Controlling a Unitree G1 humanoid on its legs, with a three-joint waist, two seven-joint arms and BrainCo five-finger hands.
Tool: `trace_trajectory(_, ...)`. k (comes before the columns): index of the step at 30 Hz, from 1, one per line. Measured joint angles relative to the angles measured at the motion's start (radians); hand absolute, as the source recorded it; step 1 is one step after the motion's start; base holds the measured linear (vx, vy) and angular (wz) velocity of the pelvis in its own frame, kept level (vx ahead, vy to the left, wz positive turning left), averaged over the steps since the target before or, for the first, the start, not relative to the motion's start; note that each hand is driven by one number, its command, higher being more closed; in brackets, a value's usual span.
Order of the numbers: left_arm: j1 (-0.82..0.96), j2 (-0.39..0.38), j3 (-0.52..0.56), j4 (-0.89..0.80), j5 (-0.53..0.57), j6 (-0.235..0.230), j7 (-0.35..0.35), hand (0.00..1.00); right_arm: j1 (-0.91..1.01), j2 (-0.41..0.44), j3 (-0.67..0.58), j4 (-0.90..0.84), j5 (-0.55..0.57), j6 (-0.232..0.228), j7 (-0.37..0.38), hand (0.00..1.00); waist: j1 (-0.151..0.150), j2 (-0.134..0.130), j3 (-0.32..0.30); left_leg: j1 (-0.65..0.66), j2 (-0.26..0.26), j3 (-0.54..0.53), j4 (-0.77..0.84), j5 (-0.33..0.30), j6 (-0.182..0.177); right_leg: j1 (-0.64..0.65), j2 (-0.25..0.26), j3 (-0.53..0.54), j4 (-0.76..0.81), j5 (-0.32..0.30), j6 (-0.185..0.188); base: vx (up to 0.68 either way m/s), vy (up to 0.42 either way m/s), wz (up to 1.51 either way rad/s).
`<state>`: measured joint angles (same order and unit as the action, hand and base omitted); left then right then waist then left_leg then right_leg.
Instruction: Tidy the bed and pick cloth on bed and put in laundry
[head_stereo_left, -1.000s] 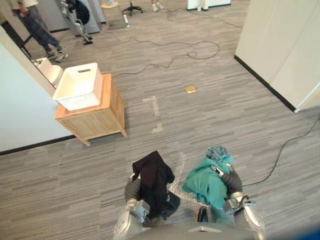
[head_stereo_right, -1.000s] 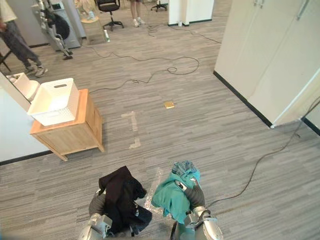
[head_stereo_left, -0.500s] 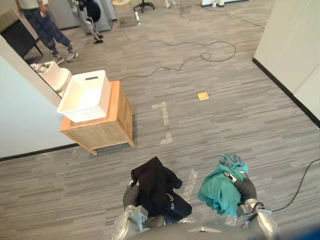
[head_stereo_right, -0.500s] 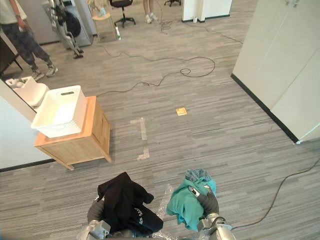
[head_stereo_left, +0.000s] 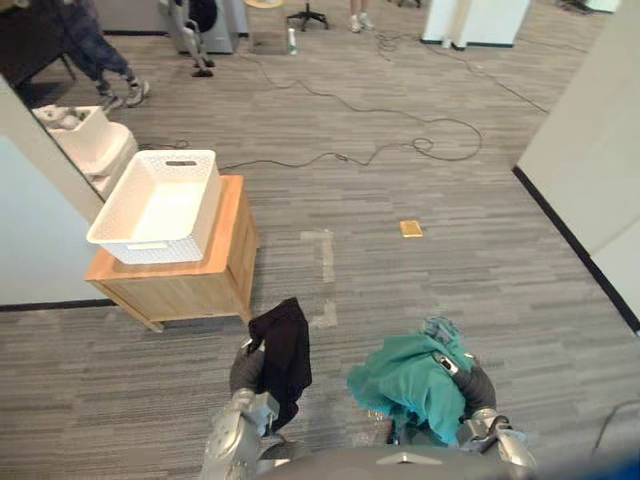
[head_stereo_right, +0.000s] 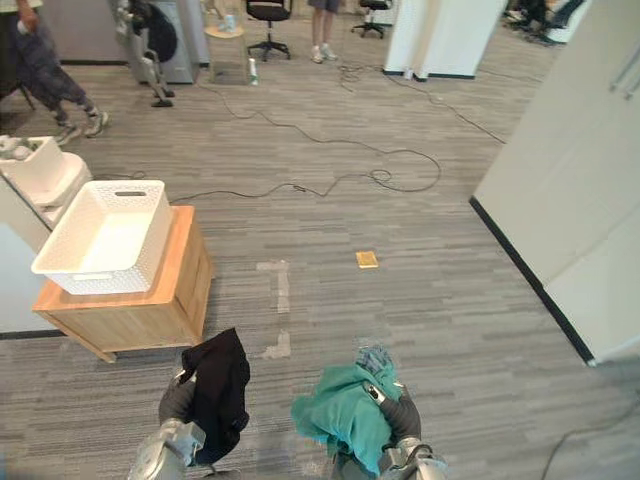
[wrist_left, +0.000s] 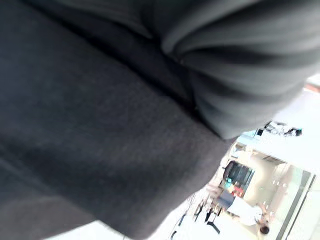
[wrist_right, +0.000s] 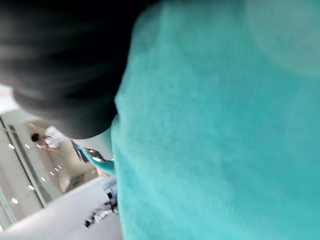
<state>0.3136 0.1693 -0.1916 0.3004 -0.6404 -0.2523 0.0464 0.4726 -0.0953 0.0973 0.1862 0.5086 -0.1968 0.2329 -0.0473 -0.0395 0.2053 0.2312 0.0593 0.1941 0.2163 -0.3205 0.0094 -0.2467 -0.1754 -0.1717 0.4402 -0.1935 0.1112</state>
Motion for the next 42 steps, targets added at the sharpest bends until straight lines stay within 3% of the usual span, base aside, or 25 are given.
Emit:
trace_trajectory(1,0.001,0.001,-0.002,0.001,0.001,0.007,-0.002,1.00,0.001,0.001,0.001,0.000,0.000,0.000,-0.001,1.00,0.003,-0.005,0.000,0.004,0.003,-0.011,0.004,-0.007,-0.012,0.004,0.004,0.014,-0.077,0.037,-0.003,0.30,-0.285,0.65)
trace_trajectory(2,0.012,0.003,-0.008,0.005,0.003,0.012,-0.005,1.00,-0.001,0.000,0.001,0.003,0.001,-0.003,-0.002,1.00,0.004,-0.007,0.004,0.017,0.013,-0.027,0.013,-0.029,-0.040,0.021,0.005,0.022,-0.169,0.156,0.006,0.45,-0.377,0.41)
trace_trajectory(3,0.020,0.000,-0.020,0.017,0.003,0.012,-0.005,1.00,-0.003,-0.003,0.001,0.009,0.004,-0.006,-0.005,1.00,0.005,0.003,0.009,0.033,0.037,-0.035,0.014,-0.044,-0.063,0.038,0.029,0.016,-0.175,0.236,-0.030,0.39,-0.323,0.33)
trace_trajectory(5,0.020,-0.005,-0.060,0.032,0.003,0.011,-0.015,1.00,-0.043,-0.009,-0.002,0.009,0.020,-0.014,-0.010,1.00,0.008,0.057,0.034,0.035,0.068,-0.019,0.008,-0.039,-0.083,0.014,0.057,0.002,-0.117,0.192,-0.081,0.29,-0.244,0.09)
trace_trajectory(8,0.031,-0.009,-0.085,0.040,0.001,-0.001,-0.029,1.00,-0.081,-0.022,0.007,0.008,0.022,-0.017,-0.012,1.00,0.003,0.087,0.048,0.023,0.096,0.015,0.066,0.004,-0.086,-0.018,0.061,-0.009,-0.011,0.105,-0.105,0.30,-0.297,0.05)
trace_trajectory(11,0.038,-0.034,-0.085,0.040,-0.021,-0.014,-0.029,1.00,-0.084,-0.034,0.012,0.004,0.021,-0.015,-0.021,1.00,-0.003,0.121,0.057,-0.123,0.190,0.007,0.458,0.075,-0.032,0.056,0.098,-0.055,-0.028,0.043,-0.125,0.22,-0.219,0.10)
trace_trajectory(12,0.035,-0.046,-0.085,0.040,-0.028,-0.016,-0.034,1.00,-0.078,-0.044,0.013,0.003,0.018,-0.011,-0.024,1.00,-0.003,0.140,0.058,-0.190,0.231,-0.005,0.579,0.172,0.006,0.096,0.132,-0.067,-0.084,0.042,-0.125,0.14,-0.163,-0.22)
trace_trajectory(13,0.054,-0.066,-0.085,0.045,-0.026,-0.021,-0.041,1.00,-0.076,-0.064,0.014,0.001,0.017,-0.006,-0.026,1.00,0.008,0.184,0.044,-0.251,0.297,-0.021,0.673,0.331,0.041,0.169,0.177,-0.088,-0.143,0.012,-0.130,0.28,-0.192,-0.29)
trace_trajectory(14,0.071,-0.062,-0.084,0.022,-0.025,-0.034,-0.047,1.00,-0.069,-0.068,0.016,-0.015,0.017,-0.008,-0.024,1.00,0.010,0.153,0.039,-0.308,0.289,-0.029,0.753,0.371,0.016,0.185,0.155,-0.095,-0.097,-0.027,-0.123,0.39,-0.154,-0.31)
trace_trajectory(15,0.069,-0.063,-0.087,0.027,-0.026,-0.039,-0.057,1.00,-0.073,-0.071,0.013,-0.021,0.017,-0.008,-0.025,1.00,0.009,0.150,0.053,-0.341,0.266,-0.043,0.800,0.242,-0.021,0.223,0.152,-0.086,-0.122,-0.020,-0.169,0.45,-0.133,-0.17)
trace_trajectory(16,0.055,-0.072,-0.093,0.030,-0.026,-0.031,-0.063,1.00,-0.077,-0.089,-0.004,-0.008,0.017,-0.007,-0.025,1.00,0.004,0.152,0.058,-0.365,0.227,-0.044,0.762,0.133,-0.012,0.258,0.155,-0.078,-0.147,-0.019,-0.193,0.33,-0.077,-0.22)
trace_trajectory(18,0.061,-0.076,-0.095,0.010,-0.026,-0.030,-0.071,1.00,-0.083,-0.108,-0.006,-0.009,0.017,-0.006,-0.020,1.00,0.017,0.148,0.057,-0.385,0.148,-0.015,0.610,0.038,-0.019,0.301,0.146,-0.060,-0.187,-0.024,-0.196,0.30,-0.043,-0.29)
trace_trajectory(20,0.065,-0.075,-0.097,-0.021,-0.026,-0.029,-0.071,1.00,-0.075,-0.106,-0.006,-0.013,0.017,-0.007,-0.009,1.00,0.015,0.134,0.052,-0.387,0.083,0.033,0.371,0.037,-0.034,0.347,0.130,-0.061,-0.232,-0.031,-0.185,0.31,-0.028,-0.08)
trace_trajectory(22,0.075,-0.076,-0.119,-0.051,-0.038,-0.018,-0.065,1.00,-0.047,-0.106,-0.007,-0.016,0.017,-0.007,-0.002,1.00,0.012,0.126,0.046,-0.385,0.042,0.100,0.106,0.102,-0.041,0.407,0.119,-0.068,-0.278,-0.035,-0.144,0.37,0.044,0.03)
trace_trajectory(24,0.079,-0.076,-0.137,-0.051,-0.039,-0.009,-0.060,1.00,-0.030,-0.109,-0.008,-0.025,0.017,-0.007,-0.001,1.00,0.014,0.121,0.043,-0.375,0.037,0.150,0.025,0.205,-0.036,0.468,0.113,-0.072,-0.314,-0.044,-0.115,0.47,0.129,0.02)
trace_trajectory(26,0.087,-0.076,-0.143,-0.051,-0.040,-0.003,-0.059,1.00,-0.008,-0.110,-0.011,-0.046,0.017,-0.009,0.000,1.00,0.014,0.108,0.030,-0.353,0.033,0.199,0.008,0.299,0.002,0.498,0.091,-0.072,-0.328,-0.068,-0.074,0.55,0.187,0.07)
trace_trajectory(27,0.084,-0.074,-0.140,-0.049,-0.044,-0.002,-0.059,1.00,-0.003,-0.110,-0.011,-0.041,0.017,-0.009,0.001,1.00,0.014,0.085,0.015,-0.356,0.019,0.220,0.042,0.284,0.054,0.504,0.063,-0.069,-0.325,-0.085,-0.047,0.38,0.133,0.00)
trace_trajectory(28,0.083,-0.075,-0.136,-0.050,-0.047,-0.005,-0.060,1.00,-0.003,-0.109,-0.010,-0.042,0.017,-0.008,0.001,1.00,0.022,0.083,0.008,-0.359,0.018,0.233,0.069,0.263,0.062,0.504,0.054,-0.061,-0.325,-0.086,-0.042,0.46,0.161,-0.21)
trace_trajectory(31,0.081,-0.071,-0.111,-0.049,-0.046,-0.007,-0.059,1.00,-0.007,-0.089,0.010,-0.055,0.017,-0.007,0.012,1.00,0.060,0.036,-0.010,-0.349,0.015,0.260,0.154,0.156,0.076,0.498,0.014,-0.059,-0.241,-0.094,0.016,0.42,0.165,-0.19)
trace_trajectory(32,0.079,-0.060,-0.108,-0.049,-0.044,-0.008,-0.060,1.00,-0.007,-0.074,0.012,-0.051,0.016,-0.007,0.012,1.00,0.064,0.020,-0.012,-0.311,0.003,0.259,0.149,0.119,0.070,0.464,-0.014,-0.062,-0.096,-0.114,0.050,0.35,0.162,0.08)
trace_trajectory(34,0.087,-0.035,-0.107,-0.050,-0.031,-0.022,-0.047,1.00,-0.009,-0.058,0.041,-0.037,0.016,-0.008,0.017,1.00,0.057,-0.020,-0.021,-0.214,-0.061,0.226,0.087,0.076,0.080,0.295,-0.108,-0.044,0.362,-0.073,0.056,0.42,0.167,0.35)
trace_trajectory(36,0.088,-0.019,-0.110,-0.050,-0.015,-0.028,-0.018,1.00,-0.008,-0.047,0.053,-0.034,0.006,-0.008,0.032,1.00,0.033,-0.019,-0.025,-0.163,-0.066,0.178,0.072,0.056,0.088,0.197,-0.119,-0.028,0.507,-0.122,0.011,0.33,0.042,0.67)
trace_trajectory(39,0.067,0.005,-0.100,-0.051,-0.017,-0.040,0.015,1.00,-0.008,-0.040,0.069,-0.038,-0.023,-0.008,0.061,1.00,0.026,-0.016,-0.026,-0.103,-0.057,0.098,0.029,0.053,0.081,0.074,-0.095,-0.037,0.440,-0.157,-0.031,0.32,-0.016,0.90)
trace_trajectory(41,0.047,0.004,-0.091,-0.051,-0.019,-0.039,0.029,1.00,-0.017,-0.040,0.081,-0.043,-0.024,-0.007,0.084,1.00,0.009,-0.008,-0.025,-0.087,-0.045,0.026,0.019,0.051,0.066,0.011,-0.066,-0.031,0.309,-0.154,-0.031,0.33,-0.151,1.19)
trace_trajectory(42,0.041,-0.003,-0.079,-0.051,-0.022,-0.037,0.043,1.00,-0.031,-0.043,0.094,-0.043,-0.026,-0.004,0.091,1.00,0.004,0.012,-0.018,-0.075,-0.017,-0.022,0.020,0.041,0.041,-0.008,-0.015,0.011,0.189,-0.123,-0.032,0.41,-0.267,1.18)
